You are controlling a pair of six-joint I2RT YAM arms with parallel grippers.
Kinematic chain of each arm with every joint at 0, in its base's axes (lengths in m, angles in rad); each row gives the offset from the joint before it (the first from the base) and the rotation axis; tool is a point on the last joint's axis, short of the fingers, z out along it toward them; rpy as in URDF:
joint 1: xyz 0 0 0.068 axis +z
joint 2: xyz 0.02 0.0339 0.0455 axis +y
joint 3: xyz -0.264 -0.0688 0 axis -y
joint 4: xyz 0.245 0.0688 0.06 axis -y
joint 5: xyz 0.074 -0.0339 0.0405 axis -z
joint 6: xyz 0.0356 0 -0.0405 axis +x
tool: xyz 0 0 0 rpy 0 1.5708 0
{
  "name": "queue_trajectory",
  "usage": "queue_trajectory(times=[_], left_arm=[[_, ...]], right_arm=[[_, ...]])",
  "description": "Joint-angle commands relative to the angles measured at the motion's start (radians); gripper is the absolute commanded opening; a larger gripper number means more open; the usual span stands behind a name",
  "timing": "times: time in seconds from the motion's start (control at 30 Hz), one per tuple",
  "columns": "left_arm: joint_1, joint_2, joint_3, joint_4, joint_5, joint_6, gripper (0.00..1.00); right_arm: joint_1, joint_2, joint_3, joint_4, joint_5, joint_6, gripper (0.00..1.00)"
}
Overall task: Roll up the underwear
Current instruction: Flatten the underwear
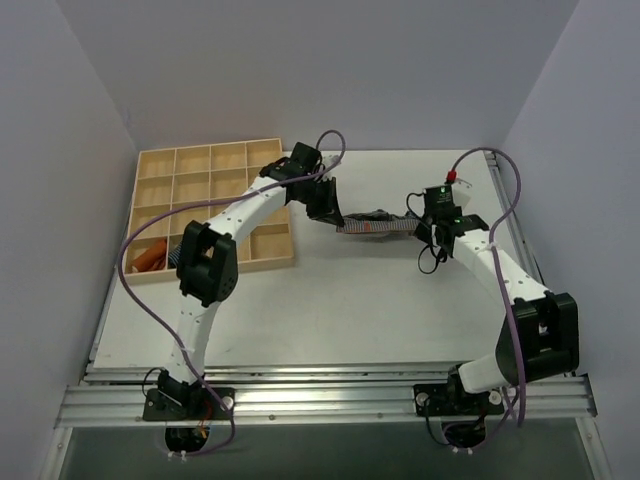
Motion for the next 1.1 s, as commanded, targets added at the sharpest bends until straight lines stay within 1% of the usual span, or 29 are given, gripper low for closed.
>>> queue_trajectory(times=[0.0, 0.03, 0.07, 0.13, 0.17, 0.23, 0.3, 0.37, 0.4, 0.47, 0.5, 0.57, 0.6, 0.63, 0.67, 0.7, 0.73, 0.8, 0.83, 0.93, 1.0, 1.07], left_arm=[[0.026, -0.13, 0.048, -0.018, -0.006, -0.063, 0.02], [0.026, -0.157, 0.043, -0.02, -0.008, -0.072, 0.02], [0.025, -0.17, 0.036, -0.02, -0.011, -0.095, 0.02], [0.025, -0.212, -0.016, -0.035, -0.022, -0.118, 0.02], [0.025, -0.226, -0.042, -0.034, -0.025, -0.132, 0.02], [0.023, -0.263, -0.113, -0.064, -0.052, -0.133, 0.02], [0.026, -0.263, -0.148, -0.125, -0.106, -0.089, 0.02], [0.031, -0.237, -0.153, -0.172, -0.154, -0.069, 0.02], [0.037, -0.228, -0.155, -0.176, -0.158, -0.057, 0.02], [0.048, -0.193, -0.151, -0.185, -0.166, -0.055, 0.02], [0.052, -0.181, -0.145, -0.188, -0.167, -0.063, 0.02], [0.066, -0.149, -0.13, -0.192, -0.167, -0.069, 0.02], [0.069, -0.139, -0.107, -0.196, -0.169, -0.075, 0.02], [0.071, -0.127, -0.09, -0.201, -0.169, -0.077, 0.02], [0.072, -0.107, -0.072, -0.205, -0.177, -0.081, 0.02], [0.074, -0.096, -0.058, -0.21, -0.177, -0.09, 0.02], [0.077, -0.076, -0.032, -0.208, -0.177, -0.098, 0.02], [0.083, -0.055, -0.014, -0.205, -0.172, -0.122, 0.02], [0.086, -0.035, 0.0, -0.202, -0.168, -0.132, 0.02], [0.1, -0.007, 0.02, -0.196, -0.155, -0.162, 0.02], [0.105, 0.014, 0.049, -0.196, -0.146, -0.169, 0.02], [0.106, 0.033, 0.08, -0.204, -0.144, -0.164, 0.02]], right_arm=[[0.014, -0.016, 0.152, -0.205, 0.103, -0.067, 0.0], [0.036, -0.013, 0.17, -0.273, 0.106, -0.068, 0.0], [0.052, -0.013, 0.183, -0.308, 0.122, -0.062, 0.0], [0.089, -0.023, 0.201, -0.413, 0.144, -0.042, 0.0], [0.124, -0.028, 0.201, -0.443, 0.158, -0.012, 0.0], [0.151, -0.042, 0.165, -0.486, 0.165, 0.019, 0.0], [0.16, -0.033, 0.109, -0.448, 0.147, 0.012, 0.0], [0.159, 0.016, 0.114, -0.357, 0.072, -0.071, 0.0], [0.16, 0.036, 0.129, -0.324, 0.035, -0.105, 0.0], [0.159, 0.136, 0.186, -0.273, -0.02, -0.191, 0.0], [0.159, 0.168, 0.251, -0.257, -0.043, -0.224, 0.0], [0.146, 0.266, 0.314, -0.233, -0.08, -0.299, 0.0], [0.137, 0.3, 0.382, -0.236, -0.094, -0.317, 0.05], [0.117, 0.364, 0.41, -0.24, -0.118, -0.331, 0.08], [0.11, 0.389, 0.433, -0.239, -0.179, -0.355, 0.11], [0.103, 0.409, 0.451, -0.237, -0.196, -0.363, 0.18], [0.099, 0.438, 0.477, -0.245, -0.232, -0.366, 0.22], [0.102, 0.446, 0.487, -0.254, -0.259, -0.372, 0.31], [0.106, 0.426, 0.467, -0.242, -0.27, -0.374, 0.33], [0.117, 0.376, 0.418, -0.21, -0.29, -0.354, 0.33], [0.117, 0.357, 0.349, -0.166, -0.33, -0.32, 0.32], [0.125, 0.328, 0.281, -0.126, -0.336, -0.302, 0.31]])
